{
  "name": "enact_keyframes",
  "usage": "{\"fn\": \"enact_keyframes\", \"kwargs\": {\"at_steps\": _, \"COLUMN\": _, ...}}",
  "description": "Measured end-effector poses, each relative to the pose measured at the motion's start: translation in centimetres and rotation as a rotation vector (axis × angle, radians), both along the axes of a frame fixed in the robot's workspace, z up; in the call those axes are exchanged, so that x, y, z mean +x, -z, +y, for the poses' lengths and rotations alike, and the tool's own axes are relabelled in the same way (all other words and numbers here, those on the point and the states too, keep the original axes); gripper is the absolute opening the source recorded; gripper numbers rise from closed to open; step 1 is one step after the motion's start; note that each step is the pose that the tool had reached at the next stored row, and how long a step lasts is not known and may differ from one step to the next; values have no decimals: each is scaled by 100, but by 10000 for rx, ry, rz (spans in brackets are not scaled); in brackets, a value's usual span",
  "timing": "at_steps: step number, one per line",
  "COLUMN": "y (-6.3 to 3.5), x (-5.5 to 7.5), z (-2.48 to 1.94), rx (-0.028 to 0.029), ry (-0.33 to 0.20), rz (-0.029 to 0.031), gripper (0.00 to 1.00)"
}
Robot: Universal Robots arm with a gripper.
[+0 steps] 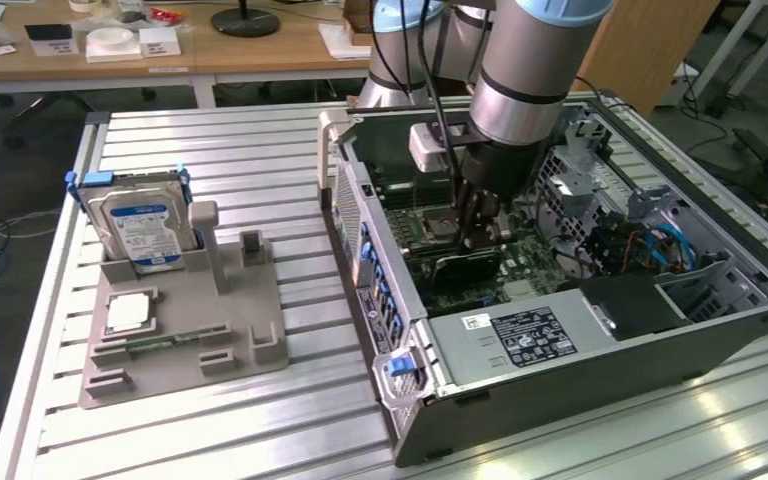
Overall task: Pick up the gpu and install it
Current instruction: 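Insert the gpu into the slot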
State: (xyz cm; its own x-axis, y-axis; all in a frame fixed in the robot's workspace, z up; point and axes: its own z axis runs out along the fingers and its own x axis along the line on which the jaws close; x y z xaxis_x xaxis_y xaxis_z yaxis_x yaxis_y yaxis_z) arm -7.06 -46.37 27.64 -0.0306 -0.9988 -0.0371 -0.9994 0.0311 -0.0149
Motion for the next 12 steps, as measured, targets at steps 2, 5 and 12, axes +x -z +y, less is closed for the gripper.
{"fn": "enact_keyframes", "kwargs": {"at_steps": 2, "y": 0, "x": 0, "z": 0, "rx": 0, "ry": 0, "rz": 0, "gripper": 16}}
{"fn": "enact_keyframes", "kwargs": {"at_steps": 5, "y": 0, "x": 0, "z": 0, "rx": 0, "ry": 0, "rz": 0, "gripper": 11}}
{"fn": "enact_keyframes", "kwargs": {"at_steps": 12, "y": 0, "x": 0, "z": 0, "rx": 0, "ry": 0, "rz": 0, "gripper": 11}}
